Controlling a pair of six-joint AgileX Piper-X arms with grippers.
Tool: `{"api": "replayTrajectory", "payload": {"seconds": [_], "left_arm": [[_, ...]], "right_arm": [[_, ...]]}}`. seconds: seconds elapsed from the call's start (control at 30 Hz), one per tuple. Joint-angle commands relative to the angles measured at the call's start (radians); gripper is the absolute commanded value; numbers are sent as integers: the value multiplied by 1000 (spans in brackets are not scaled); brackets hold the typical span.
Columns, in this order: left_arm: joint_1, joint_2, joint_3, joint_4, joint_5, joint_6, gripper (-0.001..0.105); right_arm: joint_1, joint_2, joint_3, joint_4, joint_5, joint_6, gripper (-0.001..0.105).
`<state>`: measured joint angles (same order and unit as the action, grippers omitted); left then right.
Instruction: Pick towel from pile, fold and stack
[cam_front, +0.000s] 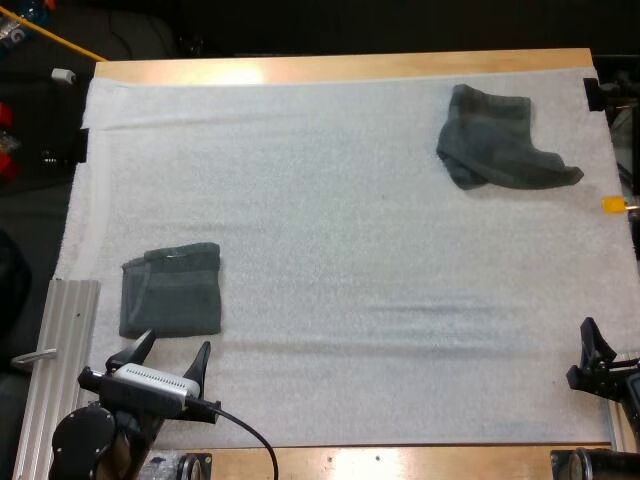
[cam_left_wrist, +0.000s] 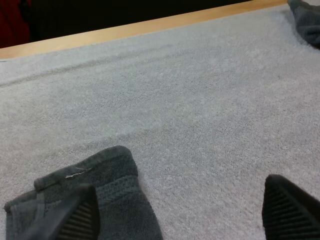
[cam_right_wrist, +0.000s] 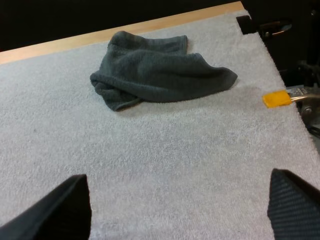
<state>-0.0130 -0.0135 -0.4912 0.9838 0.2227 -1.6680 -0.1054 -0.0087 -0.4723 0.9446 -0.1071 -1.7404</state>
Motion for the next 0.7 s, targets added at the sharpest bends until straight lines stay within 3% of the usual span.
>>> {"api": "replayTrajectory", "payload": {"seconds": [0.0,0.2,0.43,0.67], "left_arm": [[-2,-136,0,-11,-2,-14,65],[-2,-135,-10,-11,-10,-57,65],[-2,-83,-116,-2,-9,-94,65],[-68,46,-212,-2,80,-112,65]], "right_arm": [[0,-43,-5,-6,1,3,71],[0,-35,-21,19,6,40,71],[0,25,-122,124,4,43,71],[0,133,-279,197,-69,43,71]]}}
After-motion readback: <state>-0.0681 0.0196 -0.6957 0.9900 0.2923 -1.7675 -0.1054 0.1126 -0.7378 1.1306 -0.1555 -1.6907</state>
